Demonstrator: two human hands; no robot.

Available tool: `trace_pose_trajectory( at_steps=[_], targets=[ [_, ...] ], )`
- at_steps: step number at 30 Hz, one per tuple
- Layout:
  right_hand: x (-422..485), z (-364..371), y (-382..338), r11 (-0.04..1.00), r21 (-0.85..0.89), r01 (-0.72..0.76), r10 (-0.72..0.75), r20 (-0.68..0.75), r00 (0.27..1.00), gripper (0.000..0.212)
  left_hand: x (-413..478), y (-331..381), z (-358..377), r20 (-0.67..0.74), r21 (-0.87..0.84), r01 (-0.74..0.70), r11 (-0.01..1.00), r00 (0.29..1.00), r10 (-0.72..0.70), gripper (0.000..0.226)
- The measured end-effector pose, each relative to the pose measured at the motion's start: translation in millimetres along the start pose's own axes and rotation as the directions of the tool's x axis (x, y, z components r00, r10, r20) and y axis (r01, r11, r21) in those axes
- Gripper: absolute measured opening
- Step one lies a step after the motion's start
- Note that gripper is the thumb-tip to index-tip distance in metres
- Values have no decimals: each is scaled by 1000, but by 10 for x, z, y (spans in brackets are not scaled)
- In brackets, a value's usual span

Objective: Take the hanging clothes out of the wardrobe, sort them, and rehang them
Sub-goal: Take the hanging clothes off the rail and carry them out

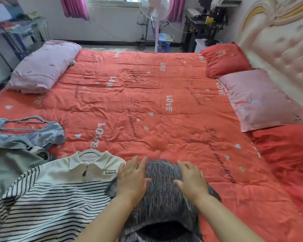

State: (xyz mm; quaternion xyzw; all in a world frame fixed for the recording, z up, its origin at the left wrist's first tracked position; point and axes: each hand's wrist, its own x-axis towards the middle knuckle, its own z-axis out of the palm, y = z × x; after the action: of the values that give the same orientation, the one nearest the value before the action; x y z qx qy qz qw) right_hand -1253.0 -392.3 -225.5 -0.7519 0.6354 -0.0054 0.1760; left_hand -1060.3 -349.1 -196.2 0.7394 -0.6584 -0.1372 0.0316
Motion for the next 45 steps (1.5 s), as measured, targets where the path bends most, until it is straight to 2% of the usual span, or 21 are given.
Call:
trace_pose_trajectory(
  at_steps=[5,9,15,21,24,27,31,35,40,45],
  targets=[
    [-152,145,17,999,-6,48,-48,74,996,60,-18,-78,61,-2,8,25,1000,1000,-25,58],
    [-191,26,-89,995,-12,102,-101,64,993,57,-144,-112,-52,-48,27,31,999,998,-30,56],
    [-242,-289,-618,971,-29,238,-236,46,971,58,-449,-306,-395,-88,-3,126,992,988,-126,56],
    [-501,-514,-1686,884,-69,462,-460,37,887,50,-1086,-952,-986,-190,-12,286,958,940,-283,55],
    [-759,-516,-2367,793,-126,596,-589,86,803,55,-1649,-1425,-1285,-224,-9,404,915,891,-395,52],
    [-1154,-478,-3118,678,-163,717,-708,116,696,57,-2381,-1969,-1533,-290,-25,549,835,796,-532,58],
    [-1942,-285,-4145,519,-135,844,-833,144,534,61,-3651,-2670,-1761,-372,-80,727,682,612,-698,60],
    [-2949,55,-5110,324,-116,939,-927,161,340,55,-5126,-3264,-1811,-409,-102,862,497,419,-811,60],
    [-4346,593,-6155,69,-93,993,-971,221,88,56,-6961,-3730,-1684,-400,-154,959,238,160,-903,56],
    [-5650,1045,-6910,-183,-26,983,-939,302,-166,62,-8514,-3868,-1464,-326,-245,968,-54,-135,-936,58]
  ],
)
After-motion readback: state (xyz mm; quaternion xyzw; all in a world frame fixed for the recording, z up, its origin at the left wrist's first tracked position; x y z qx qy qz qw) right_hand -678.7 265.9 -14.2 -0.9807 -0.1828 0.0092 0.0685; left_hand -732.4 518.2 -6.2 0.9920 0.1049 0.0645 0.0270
